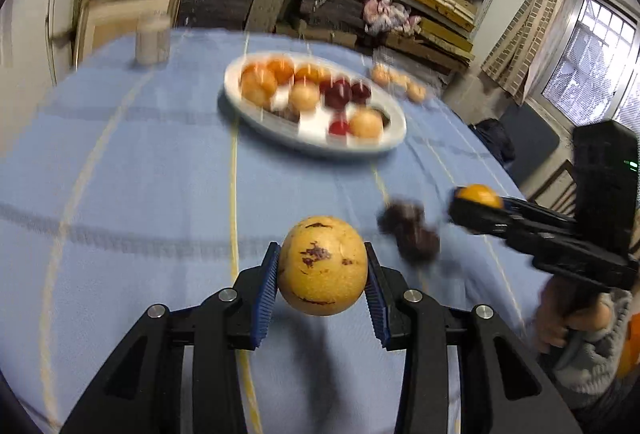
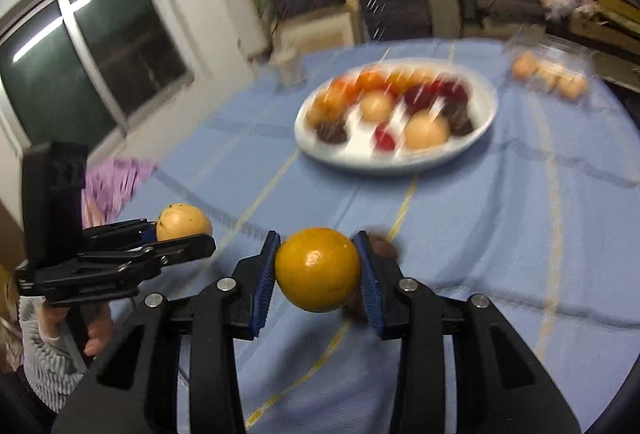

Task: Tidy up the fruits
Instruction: 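Grasp a round orange fruit with the right tool while the left tool holds the tan fruit, then carry both fruits over the plate and open both tools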

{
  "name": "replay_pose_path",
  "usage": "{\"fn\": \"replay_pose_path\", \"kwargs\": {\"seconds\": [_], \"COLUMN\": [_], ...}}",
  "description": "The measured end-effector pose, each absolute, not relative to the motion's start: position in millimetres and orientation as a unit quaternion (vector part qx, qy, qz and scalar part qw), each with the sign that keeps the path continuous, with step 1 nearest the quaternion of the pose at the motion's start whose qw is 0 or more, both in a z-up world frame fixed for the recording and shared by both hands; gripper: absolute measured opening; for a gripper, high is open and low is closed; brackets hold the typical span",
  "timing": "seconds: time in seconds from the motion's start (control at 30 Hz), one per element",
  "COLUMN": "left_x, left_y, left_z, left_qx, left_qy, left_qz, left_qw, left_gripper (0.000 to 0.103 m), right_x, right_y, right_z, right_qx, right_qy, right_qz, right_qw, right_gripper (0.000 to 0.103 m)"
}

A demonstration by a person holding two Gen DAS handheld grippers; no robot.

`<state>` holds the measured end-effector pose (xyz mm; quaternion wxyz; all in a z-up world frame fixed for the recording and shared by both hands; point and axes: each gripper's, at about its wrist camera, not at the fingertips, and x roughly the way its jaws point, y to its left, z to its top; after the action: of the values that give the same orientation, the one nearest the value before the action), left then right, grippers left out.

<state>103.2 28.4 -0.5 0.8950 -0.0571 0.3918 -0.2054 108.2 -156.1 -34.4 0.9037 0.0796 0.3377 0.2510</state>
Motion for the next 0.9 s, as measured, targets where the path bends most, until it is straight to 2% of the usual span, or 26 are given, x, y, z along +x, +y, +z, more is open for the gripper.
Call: {"fn": "replay_pose_path", "kwargs": {"seconds": [0.13, 0.23, 0.57, 0.6, 0.63, 0.67, 0.7, 0.83, 0.9], "left_x": [149.4, 188.8, 267.1, 268.3, 267.7, 265.2, 261.7, 244.3, 231.6], "left_y": [8.5, -12.3, -46.5, -44.0, -41.0, -37.0, -32.7, -10.8, 3.1], "left_z": [34.3, 39.7, -13.1, -14.5, -13.8, -10.4, -5.8, 19.1, 26.5], "left_qx": [-0.038, -0.032, -0.001, -0.005, -0.01, -0.018, -0.025, -0.058, -0.081], "left_qy": [0.365, 0.365, 0.397, 0.393, 0.387, 0.377, 0.364, 0.324, 0.312], "left_qz": [-0.197, -0.194, -0.163, -0.162, -0.166, -0.169, -0.167, -0.159, -0.153], "left_qw": [0.909, 0.91, 0.903, 0.905, 0.907, 0.911, 0.916, 0.931, 0.934], "left_gripper": [0.04, 0.04, 0.041, 0.045, 0.063, 0.073, 0.082, 0.094, 0.099], "right_x": [136.5, 171.3, 288.2, 291.8, 292.8, 292.8, 291.2, 272.3, 246.5], "right_y": [-177.9, -181.0, -174.8, -177.4, -179.7, -184.0, -189.1, -204.8, -211.3], "right_z": [5.9, 16.4, -38.3, -41.2, -43.0, -43.5, -41.4, -18.1, -0.1], "right_qx": [0.101, 0.114, 0.148, 0.158, 0.167, 0.182, 0.198, 0.236, 0.244], "right_qy": [0.308, 0.306, 0.368, 0.366, 0.362, 0.358, 0.35, 0.312, 0.282], "right_qz": [0.227, 0.219, 0.188, 0.186, 0.184, 0.187, 0.189, 0.193, 0.194], "right_qw": [0.918, 0.919, 0.898, 0.898, 0.898, 0.897, 0.896, 0.9, 0.907], "right_gripper": [0.038, 0.037, 0.039, 0.044, 0.05, 0.066, 0.071, 0.073, 0.085]}}
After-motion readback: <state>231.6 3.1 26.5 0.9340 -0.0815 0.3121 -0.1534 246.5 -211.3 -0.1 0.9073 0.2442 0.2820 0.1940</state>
